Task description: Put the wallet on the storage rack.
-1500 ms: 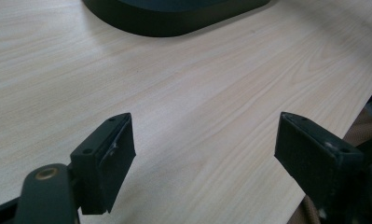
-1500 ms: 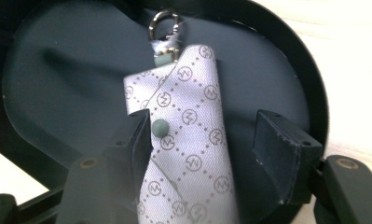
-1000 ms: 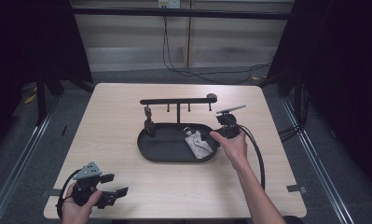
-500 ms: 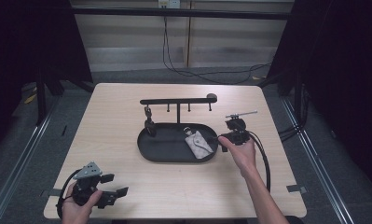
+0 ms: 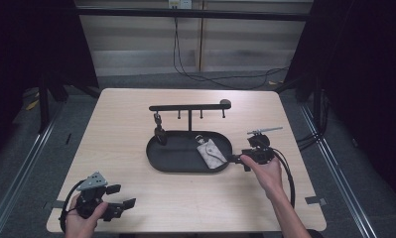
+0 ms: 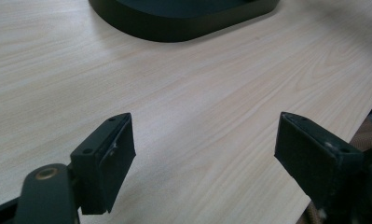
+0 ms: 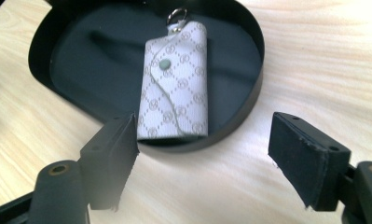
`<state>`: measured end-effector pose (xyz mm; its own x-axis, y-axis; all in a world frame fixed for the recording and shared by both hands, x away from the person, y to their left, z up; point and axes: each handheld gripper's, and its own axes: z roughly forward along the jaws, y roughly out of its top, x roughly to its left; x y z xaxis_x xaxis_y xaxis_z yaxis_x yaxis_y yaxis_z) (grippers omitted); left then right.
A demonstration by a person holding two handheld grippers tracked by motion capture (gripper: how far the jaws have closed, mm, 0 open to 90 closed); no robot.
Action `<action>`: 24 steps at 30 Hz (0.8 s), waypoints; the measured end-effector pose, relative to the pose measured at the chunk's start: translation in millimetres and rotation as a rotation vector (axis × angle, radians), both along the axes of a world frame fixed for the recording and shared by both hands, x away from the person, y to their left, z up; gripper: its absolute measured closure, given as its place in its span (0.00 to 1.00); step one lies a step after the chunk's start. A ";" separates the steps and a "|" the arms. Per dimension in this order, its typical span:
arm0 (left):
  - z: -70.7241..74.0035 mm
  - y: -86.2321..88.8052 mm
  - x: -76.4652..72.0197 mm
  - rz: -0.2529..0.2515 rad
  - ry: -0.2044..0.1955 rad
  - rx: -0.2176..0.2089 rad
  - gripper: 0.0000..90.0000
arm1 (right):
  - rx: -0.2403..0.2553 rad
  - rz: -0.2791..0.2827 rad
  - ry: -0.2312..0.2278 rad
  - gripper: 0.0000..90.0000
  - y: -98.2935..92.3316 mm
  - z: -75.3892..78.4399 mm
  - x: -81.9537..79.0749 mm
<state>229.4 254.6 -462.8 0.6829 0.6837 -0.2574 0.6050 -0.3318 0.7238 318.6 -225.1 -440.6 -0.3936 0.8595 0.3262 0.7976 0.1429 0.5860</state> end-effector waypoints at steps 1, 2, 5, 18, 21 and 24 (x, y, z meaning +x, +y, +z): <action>0.0 -0.1 0.1 0.001 0.001 -0.001 0.22 | -0.001 0.002 -0.003 0.26 -1.3 -0.3 -2.7; -0.1 -0.3 0.4 0.002 0.002 0.001 0.22 | -0.005 0.004 -0.004 0.26 -2.4 -0.5 -5.7; -0.3 -0.4 0.4 0.001 0.004 0.006 0.22 | -0.006 0.006 -0.017 0.26 -7.4 -1.1 -14.7; 1.3 -5.7 -5.9 -0.007 0.010 0.012 0.22 | -0.002 -0.003 -0.050 0.27 -26.6 -6.1 -56.1; 0.7 -3.3 -4.3 -0.002 0.013 0.011 0.22 | -0.011 -0.003 -0.061 0.27 -29.9 -6.6 -65.7; 0.8 -1.7 -3.6 0.002 0.012 0.010 0.22 | -0.017 0.001 -0.072 0.27 -33.3 -5.4 -76.6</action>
<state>225.8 252.9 -462.0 0.6782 0.6879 -0.2587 0.6144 -0.3375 0.7131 242.0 -258.4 -446.1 -0.4167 0.8642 0.2821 0.7533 0.1546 0.6392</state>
